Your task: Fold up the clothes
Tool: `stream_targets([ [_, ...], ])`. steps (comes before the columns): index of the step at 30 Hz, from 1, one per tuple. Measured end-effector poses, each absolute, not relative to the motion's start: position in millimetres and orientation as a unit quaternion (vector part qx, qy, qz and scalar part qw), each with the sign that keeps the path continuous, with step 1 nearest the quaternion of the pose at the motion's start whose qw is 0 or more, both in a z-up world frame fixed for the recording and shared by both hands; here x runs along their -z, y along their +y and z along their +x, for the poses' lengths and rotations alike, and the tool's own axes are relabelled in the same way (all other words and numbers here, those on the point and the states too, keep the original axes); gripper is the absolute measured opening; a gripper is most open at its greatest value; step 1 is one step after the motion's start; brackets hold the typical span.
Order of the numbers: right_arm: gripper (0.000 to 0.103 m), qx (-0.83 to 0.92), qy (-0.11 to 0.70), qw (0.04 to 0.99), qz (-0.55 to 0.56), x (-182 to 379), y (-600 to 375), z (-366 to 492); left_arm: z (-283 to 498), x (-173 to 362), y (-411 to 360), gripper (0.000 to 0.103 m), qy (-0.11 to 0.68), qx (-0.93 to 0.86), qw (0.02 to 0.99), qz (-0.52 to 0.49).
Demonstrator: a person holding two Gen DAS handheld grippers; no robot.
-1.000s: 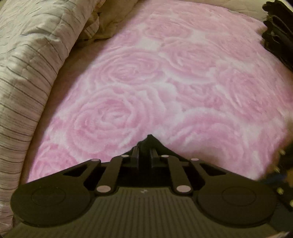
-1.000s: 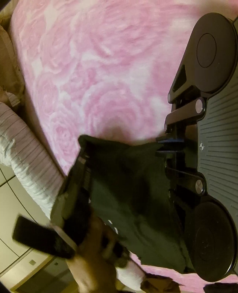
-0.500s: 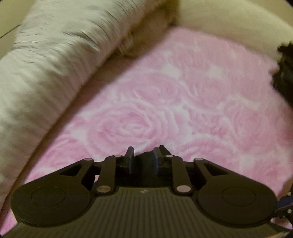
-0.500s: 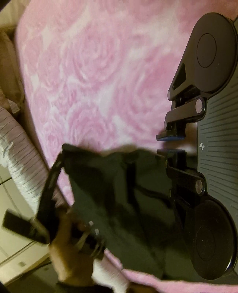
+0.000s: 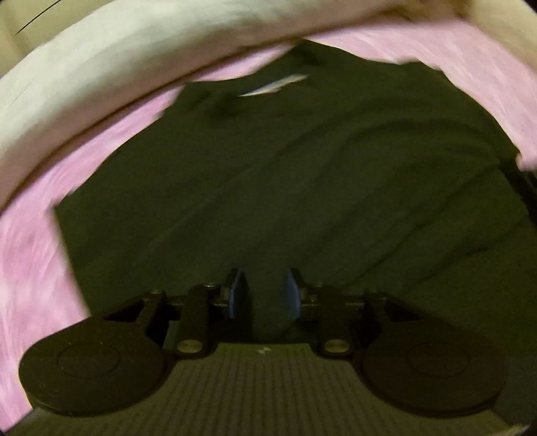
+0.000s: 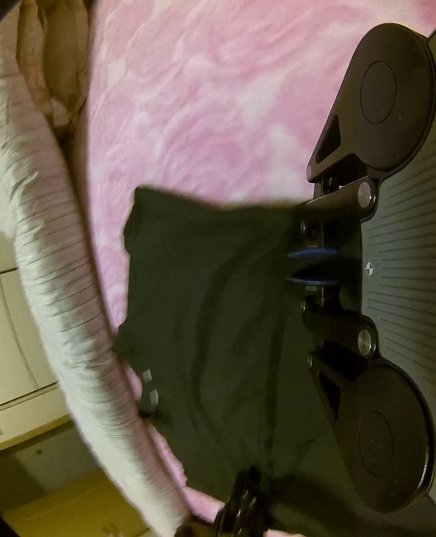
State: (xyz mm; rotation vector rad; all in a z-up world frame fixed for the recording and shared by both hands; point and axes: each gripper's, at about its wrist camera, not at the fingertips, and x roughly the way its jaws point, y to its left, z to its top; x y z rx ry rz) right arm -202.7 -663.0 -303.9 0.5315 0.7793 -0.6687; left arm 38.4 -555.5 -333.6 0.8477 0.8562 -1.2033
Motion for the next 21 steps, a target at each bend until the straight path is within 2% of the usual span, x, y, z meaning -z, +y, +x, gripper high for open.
stream_targets([
  [4,0.017,0.326,0.396,0.827,0.232,294.7,-634.1,-223.4,40.1,324.3,-521.0,0.027,0.385,0.518,0.67,0.367],
  [6,0.028,0.334,0.422,0.81,0.233,285.6,-617.7,-229.9,36.6,319.1,-499.7,0.025,0.388,0.513,0.671,0.368],
  [11,0.04,0.322,0.452,0.801,0.225,260.6,-563.6,-248.2,14.3,296.9,-411.1,0.032,0.384,0.507,0.674,0.375],
  [20,0.043,0.162,0.527,0.832,0.063,245.1,-405.8,-268.3,-65.9,310.5,-283.7,0.049,0.26,0.564,0.606,0.497],
  [21,0.043,0.146,0.534,0.832,0.047,248.0,-387.3,-270.4,-74.8,312.3,-269.9,0.054,0.245,0.57,0.596,0.51],
])
